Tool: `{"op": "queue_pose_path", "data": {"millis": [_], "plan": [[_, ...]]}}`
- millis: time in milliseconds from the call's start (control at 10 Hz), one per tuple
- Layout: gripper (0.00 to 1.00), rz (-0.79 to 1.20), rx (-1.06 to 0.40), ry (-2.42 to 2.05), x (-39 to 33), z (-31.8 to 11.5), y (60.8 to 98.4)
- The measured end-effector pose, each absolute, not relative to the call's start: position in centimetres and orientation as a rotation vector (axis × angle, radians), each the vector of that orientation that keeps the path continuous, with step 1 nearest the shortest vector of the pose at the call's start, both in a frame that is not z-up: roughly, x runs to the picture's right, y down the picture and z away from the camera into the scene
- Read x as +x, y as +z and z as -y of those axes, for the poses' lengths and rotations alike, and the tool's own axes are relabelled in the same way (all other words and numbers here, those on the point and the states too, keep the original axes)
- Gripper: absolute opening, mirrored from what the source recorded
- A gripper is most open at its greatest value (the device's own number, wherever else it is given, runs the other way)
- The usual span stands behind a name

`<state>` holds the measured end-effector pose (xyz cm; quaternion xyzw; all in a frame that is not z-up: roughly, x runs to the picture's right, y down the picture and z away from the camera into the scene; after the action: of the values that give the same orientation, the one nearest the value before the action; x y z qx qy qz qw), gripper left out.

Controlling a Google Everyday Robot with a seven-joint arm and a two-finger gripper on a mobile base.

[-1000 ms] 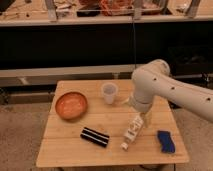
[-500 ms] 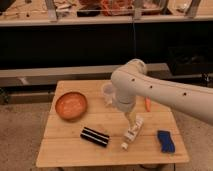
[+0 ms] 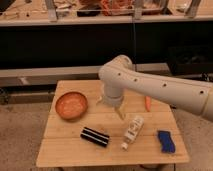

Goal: Move the arm in a circular motion

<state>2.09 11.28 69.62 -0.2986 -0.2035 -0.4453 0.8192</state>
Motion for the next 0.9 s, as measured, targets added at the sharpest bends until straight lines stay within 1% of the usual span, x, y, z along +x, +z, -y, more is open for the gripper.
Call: {"op": "queue_pose_path", "data": {"millis": [500, 900], "plan": [[0.8, 0.443, -0.612, -1.015, -0.3, -9.4, 72.3], [0.8, 0.425, -0.593, -1.042, -0.8, -7.2, 74.4]]}}
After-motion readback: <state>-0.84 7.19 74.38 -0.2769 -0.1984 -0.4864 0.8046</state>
